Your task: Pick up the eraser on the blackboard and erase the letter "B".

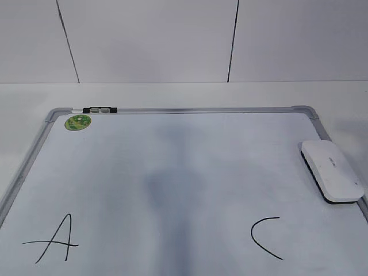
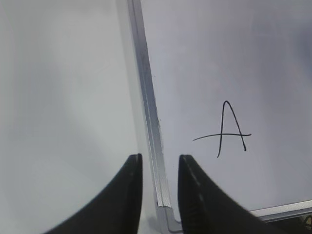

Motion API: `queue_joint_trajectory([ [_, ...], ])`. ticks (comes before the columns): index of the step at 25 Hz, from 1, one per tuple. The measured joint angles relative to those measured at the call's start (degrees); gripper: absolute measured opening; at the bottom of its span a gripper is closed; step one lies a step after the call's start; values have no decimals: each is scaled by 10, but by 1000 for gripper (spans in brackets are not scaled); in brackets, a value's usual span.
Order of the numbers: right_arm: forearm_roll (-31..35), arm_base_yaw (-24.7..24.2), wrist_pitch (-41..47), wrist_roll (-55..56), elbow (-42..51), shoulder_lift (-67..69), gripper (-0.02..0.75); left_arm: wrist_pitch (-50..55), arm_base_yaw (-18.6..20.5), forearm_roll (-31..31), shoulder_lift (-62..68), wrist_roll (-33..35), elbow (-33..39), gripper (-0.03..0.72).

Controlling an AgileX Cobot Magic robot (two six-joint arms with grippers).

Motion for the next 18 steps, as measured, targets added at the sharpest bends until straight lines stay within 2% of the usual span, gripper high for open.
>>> queue_joint_trajectory([
  [8,-17,0,4,-15,74,-149,589,5,0,1,-189,36,83,198],
  [18,-19,0,-3,-85,235,-299,589,-14,0,2,-396,64,223,198],
])
